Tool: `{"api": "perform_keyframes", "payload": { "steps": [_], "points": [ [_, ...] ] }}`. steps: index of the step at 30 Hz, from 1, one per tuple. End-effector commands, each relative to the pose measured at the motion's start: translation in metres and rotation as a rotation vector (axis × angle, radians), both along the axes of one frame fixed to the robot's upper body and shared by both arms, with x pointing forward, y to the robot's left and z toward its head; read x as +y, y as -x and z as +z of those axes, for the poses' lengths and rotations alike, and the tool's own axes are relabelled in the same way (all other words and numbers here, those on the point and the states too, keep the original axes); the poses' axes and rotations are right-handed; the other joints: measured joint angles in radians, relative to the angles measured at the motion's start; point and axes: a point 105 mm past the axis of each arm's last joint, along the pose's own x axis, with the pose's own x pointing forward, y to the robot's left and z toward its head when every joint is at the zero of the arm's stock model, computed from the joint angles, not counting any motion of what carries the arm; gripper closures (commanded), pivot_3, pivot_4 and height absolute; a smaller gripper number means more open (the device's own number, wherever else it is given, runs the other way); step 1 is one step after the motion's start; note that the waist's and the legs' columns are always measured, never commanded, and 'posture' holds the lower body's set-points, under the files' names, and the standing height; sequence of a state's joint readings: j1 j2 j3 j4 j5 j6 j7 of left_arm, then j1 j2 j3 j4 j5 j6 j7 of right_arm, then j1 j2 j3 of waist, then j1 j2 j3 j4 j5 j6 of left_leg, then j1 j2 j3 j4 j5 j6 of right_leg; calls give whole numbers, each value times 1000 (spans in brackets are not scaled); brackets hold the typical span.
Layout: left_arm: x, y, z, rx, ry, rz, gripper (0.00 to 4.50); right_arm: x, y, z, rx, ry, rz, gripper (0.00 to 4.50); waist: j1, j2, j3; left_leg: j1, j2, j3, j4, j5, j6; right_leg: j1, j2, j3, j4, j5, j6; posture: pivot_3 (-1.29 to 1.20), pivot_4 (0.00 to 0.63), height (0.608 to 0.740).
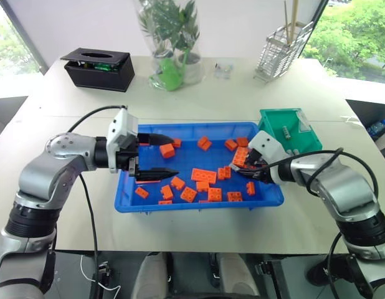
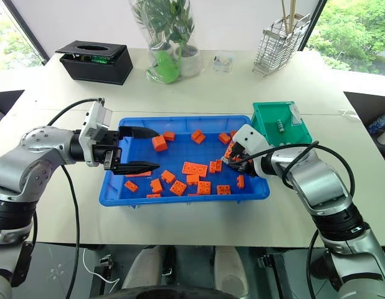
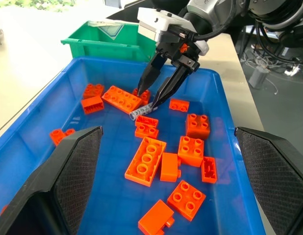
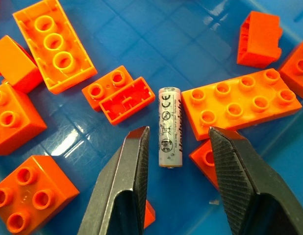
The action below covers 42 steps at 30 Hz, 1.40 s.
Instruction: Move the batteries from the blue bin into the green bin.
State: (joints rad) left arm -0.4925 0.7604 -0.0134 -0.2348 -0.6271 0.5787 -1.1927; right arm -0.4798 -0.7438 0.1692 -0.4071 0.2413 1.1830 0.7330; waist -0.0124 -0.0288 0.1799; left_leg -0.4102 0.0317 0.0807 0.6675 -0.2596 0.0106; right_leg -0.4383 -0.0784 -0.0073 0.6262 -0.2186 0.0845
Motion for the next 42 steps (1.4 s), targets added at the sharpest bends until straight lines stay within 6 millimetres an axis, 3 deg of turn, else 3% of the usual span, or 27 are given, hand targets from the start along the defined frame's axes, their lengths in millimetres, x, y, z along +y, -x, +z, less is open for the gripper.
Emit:
{"api": "perform_keyframes", "payload": {
  "steps": [1,10,17,20,22,25,29,32,35,38,40,42],
  "points": [
    [3,1,9,-44,8,9,0,8,0,-6,16,18,36,2568,0,0,0,0,0,0,0,0,0,0,0,0,0,0,0,0,150,736],
    [0,-2,11,-56,23,14,0,27,-10,-12,10,137,157,2568,-1,0,0,0,0,0,0,0,0,-1,0,0,0,0,0,0,150,736],
    [4,-1,10,-58,27,33,0,24,-6,-24,54,155,179,2568,0,0,0,0,0,0,0,0,0,0,0,0,0,0,0,0,150,736],
    [4,0,9,-56,28,36,0,25,-3,-24,57,141,189,3416,0,0,0,0,0,0,0,0,0,0,0,0,0,0,0,0,150,736],
    [5,1,8,-54,27,36,0,27,-1,-21,54,128,196,4295,0,0,0,0,0,0,0,0,0,0,0,0,0,0,0,0,150,736],
    [5,2,6,-51,24,33,0,36,1,-2,28,49,227,4480,0,0,0,0,0,0,0,0,0,0,0,0,0,0,0,0,150,736],
    [8,3,5,-47,21,39,0,42,-8,55,-68,-141,189,4480,-3,0,0,0,0,0,0,0,0,-1,0,0,0,0,0,0,150,736],
    [13,3,3,-40,18,62,0,12,-25,99,-168,-218,48,4480,-1,1,1,-1,1,1,0,0,0,-2,0,0,1,0,0,0,150,736],
    [18,2,1,-37,14,84,0,-29,-38,126,-258,-209,-105,4480,7,1,1,-1,0,0,-1,0,0,-2,-1,0,1,0,0,0,150,736],
    [24,-2,2,-38,13,115,0,-73,-46,125,-295,-134,-242,4480,8,1,1,-2,0,0,-1,0,0,-1,-2,-1,-3,0,0,0,150,736],
    [26,-3,3,-40,12,126,0,-87,-49,118,-295,-104,-276,4480,2,1,1,-4,0,1,-1,-1,1,-2,-2,-1,-7,0,0,0,150,736],
    [29,-5,4,-43,11,136,0,-94,-53,105,-295,-58,-297,3407,-4,1,1,-5,0,2,-1,-1,1,-2,-2,-1,-8,0,0,0,150,736]
  ]
}}
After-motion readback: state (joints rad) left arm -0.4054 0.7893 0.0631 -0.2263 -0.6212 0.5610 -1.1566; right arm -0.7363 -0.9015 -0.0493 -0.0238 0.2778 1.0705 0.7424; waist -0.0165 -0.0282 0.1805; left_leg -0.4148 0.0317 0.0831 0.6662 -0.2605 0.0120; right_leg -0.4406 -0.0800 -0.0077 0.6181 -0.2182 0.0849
